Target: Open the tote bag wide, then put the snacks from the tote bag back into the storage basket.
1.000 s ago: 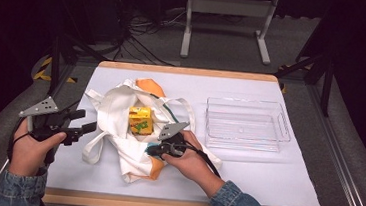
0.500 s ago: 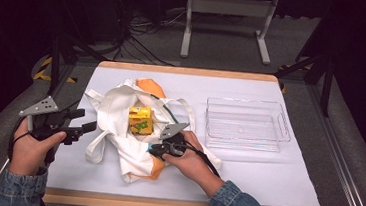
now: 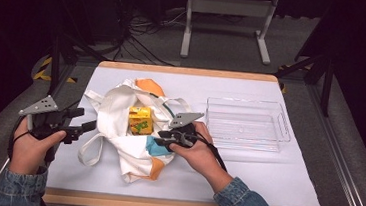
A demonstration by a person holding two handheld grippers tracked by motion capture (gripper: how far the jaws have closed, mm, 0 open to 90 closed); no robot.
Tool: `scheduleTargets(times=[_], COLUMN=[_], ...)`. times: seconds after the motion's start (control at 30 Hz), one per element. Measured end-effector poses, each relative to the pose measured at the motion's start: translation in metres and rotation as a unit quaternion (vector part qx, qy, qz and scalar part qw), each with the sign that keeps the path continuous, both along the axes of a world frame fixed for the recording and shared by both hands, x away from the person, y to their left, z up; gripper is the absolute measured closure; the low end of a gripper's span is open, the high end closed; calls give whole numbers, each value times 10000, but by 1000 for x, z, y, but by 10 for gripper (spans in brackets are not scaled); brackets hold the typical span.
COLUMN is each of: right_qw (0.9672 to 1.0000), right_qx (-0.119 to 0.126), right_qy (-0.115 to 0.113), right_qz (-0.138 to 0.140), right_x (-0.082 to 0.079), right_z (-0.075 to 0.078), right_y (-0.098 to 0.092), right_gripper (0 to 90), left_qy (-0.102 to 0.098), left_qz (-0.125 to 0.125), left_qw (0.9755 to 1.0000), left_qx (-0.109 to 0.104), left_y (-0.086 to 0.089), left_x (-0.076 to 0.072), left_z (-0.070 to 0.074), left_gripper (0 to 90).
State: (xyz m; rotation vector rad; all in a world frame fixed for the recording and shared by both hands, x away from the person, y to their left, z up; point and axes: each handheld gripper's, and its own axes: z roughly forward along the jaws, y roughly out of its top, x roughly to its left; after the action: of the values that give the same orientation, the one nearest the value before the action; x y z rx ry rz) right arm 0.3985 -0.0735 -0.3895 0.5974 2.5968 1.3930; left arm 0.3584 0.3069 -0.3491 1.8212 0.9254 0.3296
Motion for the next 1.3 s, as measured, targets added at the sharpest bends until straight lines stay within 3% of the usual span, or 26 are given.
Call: scheduleTargets(times=[0.3, 0.63, 0.9, 1.3], right_qw=[9997, 9981, 9966, 9979], right_qx=[259, 590, 784, 640], right_qy=[-16, 142, 207, 111], right_qz=[-38, 92, 108, 69], right_x=[5, 21, 35, 56], right_z=[19, 37, 44, 43], right_y=[-10, -12, -8, 12], right_gripper=[621, 426, 326, 259], left_qy=[-13, 22, -14, -41], left_qz=[-33, -41, 0, 38], left_qw=[10000, 10000, 10000, 10000], left_qx=[16, -3, -28, -35], left_y=[-1, -1, 0, 1], left_x=[1, 1, 2, 2], left_z=[0, 1, 1, 1], left_gripper=[261, 252, 224, 215])
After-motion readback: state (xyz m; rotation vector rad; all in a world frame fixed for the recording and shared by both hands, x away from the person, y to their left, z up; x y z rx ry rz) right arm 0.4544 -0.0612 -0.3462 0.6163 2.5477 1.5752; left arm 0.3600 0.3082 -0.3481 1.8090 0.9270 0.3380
